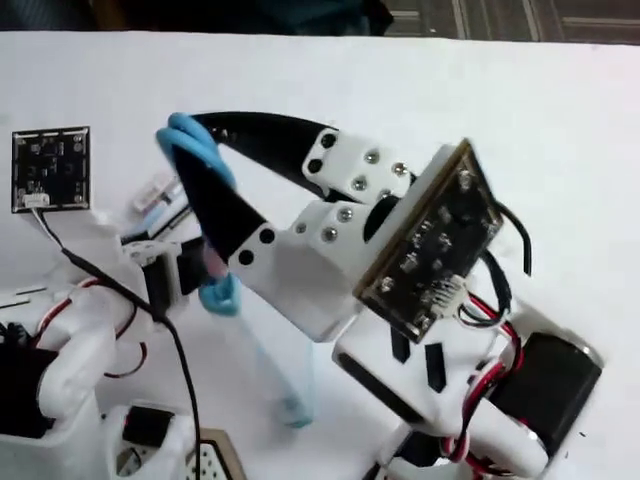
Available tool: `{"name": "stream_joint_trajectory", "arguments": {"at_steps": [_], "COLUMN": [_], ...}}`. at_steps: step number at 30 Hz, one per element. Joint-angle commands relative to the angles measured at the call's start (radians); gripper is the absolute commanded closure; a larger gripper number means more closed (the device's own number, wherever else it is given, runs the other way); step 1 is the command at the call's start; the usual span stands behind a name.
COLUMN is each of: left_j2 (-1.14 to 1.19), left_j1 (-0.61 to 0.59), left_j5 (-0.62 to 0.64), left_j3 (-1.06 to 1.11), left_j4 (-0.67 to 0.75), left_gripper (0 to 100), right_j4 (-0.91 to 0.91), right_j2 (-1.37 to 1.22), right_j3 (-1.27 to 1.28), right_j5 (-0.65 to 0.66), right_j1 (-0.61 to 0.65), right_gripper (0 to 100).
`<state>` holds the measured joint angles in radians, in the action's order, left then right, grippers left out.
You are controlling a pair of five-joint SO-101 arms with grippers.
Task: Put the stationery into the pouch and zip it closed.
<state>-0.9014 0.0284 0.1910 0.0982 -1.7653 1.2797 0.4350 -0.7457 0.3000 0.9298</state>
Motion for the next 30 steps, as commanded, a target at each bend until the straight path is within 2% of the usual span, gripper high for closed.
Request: {"name": "stream_joint_trajectory", "arguments": {"at_steps": [1,6,11,17,23,27,30], "left_j2": [-0.010,-0.015,-0.071,-0.251,-0.427,-0.427,-0.417], "left_j1": [0.002,-0.025,-0.203,-0.407,-0.432,-0.447,-0.447], "left_j5": [-0.006,-0.002,0.114,0.150,0.140,0.114,0.114], "left_j3": [-0.012,-0.155,-0.270,-0.327,-0.273,-0.261,-0.269], "left_j4": [0.012,-0.021,-0.021,-0.023,-0.021,-0.020,-0.018], "left_gripper": [71,71,71,71,71,71,71], "right_j4": [0.016,0.051,0.053,0.050,0.008,-0.143,-0.286], "right_j2": [-0.005,0.001,0.002,0.001,-0.027,-0.039,-0.038], "right_j3": [-0.002,-0.002,-0.003,-0.003,-0.002,-0.008,-0.012], "right_j5": [0.003,0.003,0.003,0.003,0.003,-0.002,-0.080], "right_j1": [0.012,0.008,0.007,0.007,-0.054,-0.186,-0.249], "right_gripper": [98.1,98.1,98.1,98.1,98.1,98.1,98.1]}}
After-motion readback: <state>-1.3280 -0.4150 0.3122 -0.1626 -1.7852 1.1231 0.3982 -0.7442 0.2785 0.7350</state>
